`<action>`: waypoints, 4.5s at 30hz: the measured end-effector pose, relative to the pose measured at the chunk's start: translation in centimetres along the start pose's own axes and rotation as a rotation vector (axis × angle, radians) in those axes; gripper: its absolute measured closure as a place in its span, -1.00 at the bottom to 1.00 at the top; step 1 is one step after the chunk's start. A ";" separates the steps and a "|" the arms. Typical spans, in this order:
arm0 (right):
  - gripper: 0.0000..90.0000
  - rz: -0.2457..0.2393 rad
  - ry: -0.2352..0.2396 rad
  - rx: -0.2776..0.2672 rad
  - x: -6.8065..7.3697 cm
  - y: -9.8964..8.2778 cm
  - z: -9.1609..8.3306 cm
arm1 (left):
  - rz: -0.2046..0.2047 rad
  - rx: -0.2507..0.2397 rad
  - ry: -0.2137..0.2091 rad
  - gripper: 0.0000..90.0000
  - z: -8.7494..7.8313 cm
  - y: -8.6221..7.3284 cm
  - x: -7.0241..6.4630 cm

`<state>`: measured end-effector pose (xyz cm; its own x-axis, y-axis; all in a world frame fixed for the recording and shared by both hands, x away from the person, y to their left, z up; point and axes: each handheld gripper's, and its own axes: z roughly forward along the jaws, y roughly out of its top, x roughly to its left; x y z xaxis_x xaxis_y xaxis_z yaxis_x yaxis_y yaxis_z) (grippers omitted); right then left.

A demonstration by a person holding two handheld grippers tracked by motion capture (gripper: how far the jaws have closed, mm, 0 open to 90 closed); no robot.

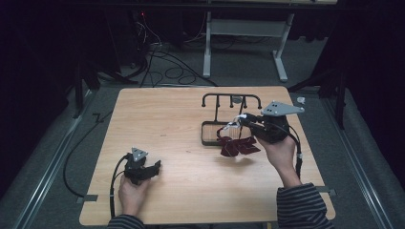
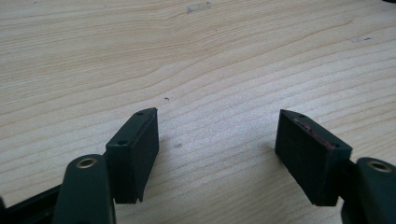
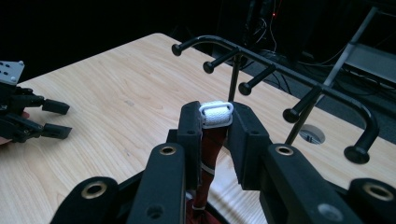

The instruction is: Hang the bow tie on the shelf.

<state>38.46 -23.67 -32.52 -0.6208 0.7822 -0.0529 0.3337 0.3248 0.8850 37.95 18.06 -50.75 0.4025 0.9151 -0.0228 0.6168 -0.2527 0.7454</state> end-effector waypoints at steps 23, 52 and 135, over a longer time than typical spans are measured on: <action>0.71 -0.018 0.001 -0.001 -1.1 2.7 1.2 | 0.000 0.000 0.000 -0.31 0.0 0.0 0.0; 0.71 -0.014 0.004 0.037 -2.0 4.3 4.5 | -0.001 -0.001 -0.002 -0.31 0.0 0.0 0.1; 0.45 0.087 -0.051 0.092 -5.1 2.5 5.9 | 0.006 0.005 0.002 -0.32 0.0 0.0 0.0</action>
<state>46.64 -23.73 -32.80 -0.5510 0.8345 -0.0033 0.4497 0.3003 0.8412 37.94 18.03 -50.73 0.4052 0.9141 -0.0168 0.6173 -0.2600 0.7425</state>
